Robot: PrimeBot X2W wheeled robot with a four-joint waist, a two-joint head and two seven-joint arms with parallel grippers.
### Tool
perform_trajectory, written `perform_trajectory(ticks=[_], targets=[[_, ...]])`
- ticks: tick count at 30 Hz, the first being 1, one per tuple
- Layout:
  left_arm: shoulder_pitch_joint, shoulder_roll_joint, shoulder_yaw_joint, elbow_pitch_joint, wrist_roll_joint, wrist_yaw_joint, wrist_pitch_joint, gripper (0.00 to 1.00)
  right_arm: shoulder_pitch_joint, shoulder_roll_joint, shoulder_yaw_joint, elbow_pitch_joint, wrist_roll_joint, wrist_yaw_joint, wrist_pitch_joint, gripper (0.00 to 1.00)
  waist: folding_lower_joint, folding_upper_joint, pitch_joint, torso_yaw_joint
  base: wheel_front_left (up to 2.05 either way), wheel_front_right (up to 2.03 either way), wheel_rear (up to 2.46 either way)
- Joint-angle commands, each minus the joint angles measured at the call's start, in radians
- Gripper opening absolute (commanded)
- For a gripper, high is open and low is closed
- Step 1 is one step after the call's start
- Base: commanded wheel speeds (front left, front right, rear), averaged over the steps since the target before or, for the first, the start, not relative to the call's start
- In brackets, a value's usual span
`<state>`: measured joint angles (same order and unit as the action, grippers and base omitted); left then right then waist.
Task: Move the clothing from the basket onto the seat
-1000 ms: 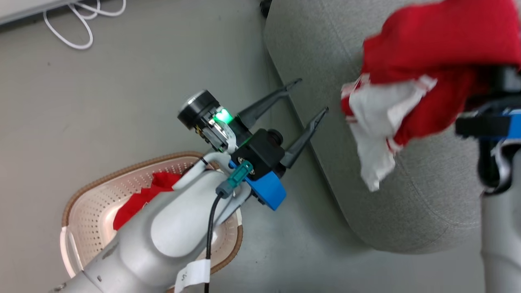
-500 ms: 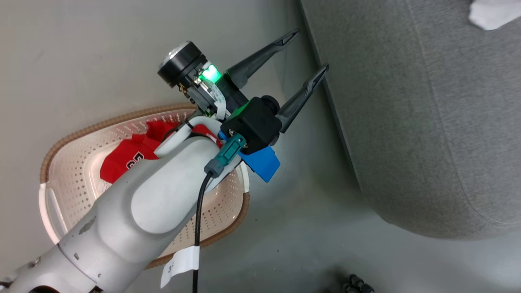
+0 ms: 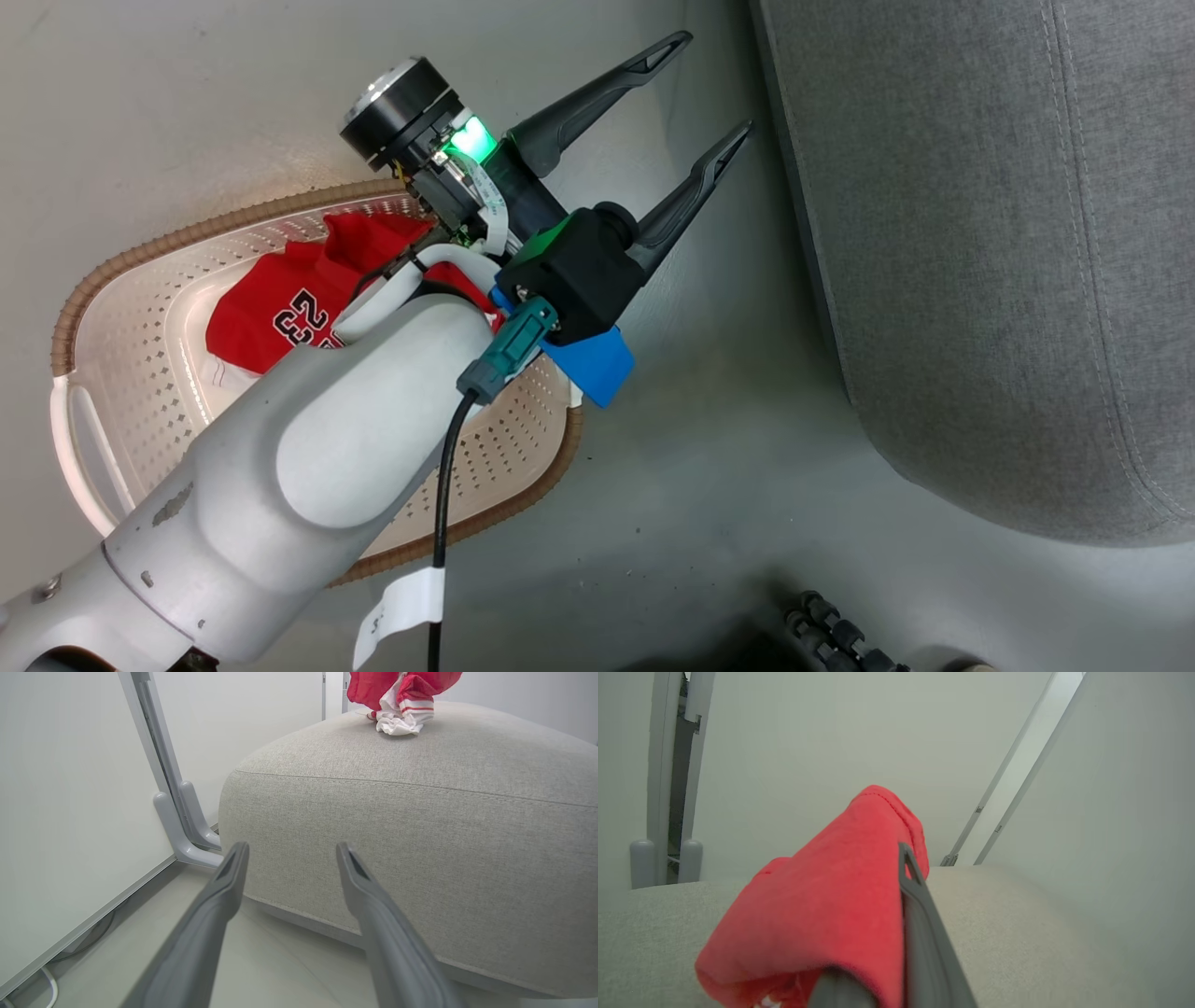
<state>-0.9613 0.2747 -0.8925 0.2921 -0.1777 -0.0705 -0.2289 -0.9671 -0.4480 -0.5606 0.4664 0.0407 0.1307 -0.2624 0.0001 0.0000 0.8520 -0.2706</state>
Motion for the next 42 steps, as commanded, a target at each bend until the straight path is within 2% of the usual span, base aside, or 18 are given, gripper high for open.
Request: perform_trajectory(ticks=[1, 7, 13, 14, 15, 16, 23, 31, 42], targets=[[-0.012, 0.004, -0.003, -0.003, -0.004, 0.003, 0.002, 1.0, 0.014, 0.008, -0.003, 0.005, -0.005, 0.0, -0.004, 0.0, -0.0001, 0.0, 0.001, 0.001, 0.0, 0.0, 0.0], [-0.017, 0.008, -0.007, -0.011, -0.006, 0.006, 0.006, 1.0, 0.053, 0.075, 0.009, 0.098, -0.017, 0.0, -0.004, 0.0, -0.0001, 0.0, 0.006, 0.008, 0.0, 0.0, 0.0], [-0.023, 0.009, -0.013, -0.01, -0.01, 0.008, 0.005, 1.0, 0.073, 0.095, 0.024, 0.181, 0.005, 0.0, -0.004, 0.0, -0.0001, 0.0, 0.002, 0.012, 0.0, 0.0, 0.0], [-0.023, 0.009, -0.013, -0.009, -0.011, 0.009, 0.004, 1.0, 0.075, 0.096, 0.026, 0.182, 0.006, 0.0, -0.004, 0.15, -0.0001, 0.0, -0.001, 0.012, 0.0, 0.0, 0.0], [-0.021, 0.009, -0.013, -0.007, -0.014, 0.011, 0.003, 1.0, 0.08, 0.097, 0.027, 0.178, 0.008, 0.0, -0.004, 0.73, -0.0001, 0.0, -0.005, 0.011, 0.0, 0.0, 0.0], [-0.019, 0.009, -0.014, -0.005, -0.015, 0.012, 0.001, 1.0, 0.089, 0.098, 0.028, 0.172, 0.011, 0.0, -0.004, 1.0, -0.0001, 0.0, -0.011, 0.011, 0.0, 0.0, 0.0], [0.013, -0.011, -0.019, 0.015, -0.03, 0.02, -0.018, 1.0, 0.21, 0.109, 0.074, 0.088, 0.022, 0.0, -0.004, 1.0, -0.0001, 0.0, -0.08, 0.009, 0.0, 0.0, 0.0], [0.068, -0.044, -0.001, 0.049, -0.063, 0.039, -0.036, 1.0, 0.409, 0.144, 0.124, -0.041, 0.002, 0.0, -0.004, 1.0, -0.0001, 0.0, -0.215, 0.027, 0.0, 0.0, 0.0], [0.241, -0.059, 0.16, 0.002, -0.105, 0.082, -0.038, 1.0, 0.56, 0.187, 0.274, -0.2, -0.003, 0.0, -0.004, 1.0, -0.0001, 0.0, -0.43, 0.113, 0.0, 0.0, 0.0]])
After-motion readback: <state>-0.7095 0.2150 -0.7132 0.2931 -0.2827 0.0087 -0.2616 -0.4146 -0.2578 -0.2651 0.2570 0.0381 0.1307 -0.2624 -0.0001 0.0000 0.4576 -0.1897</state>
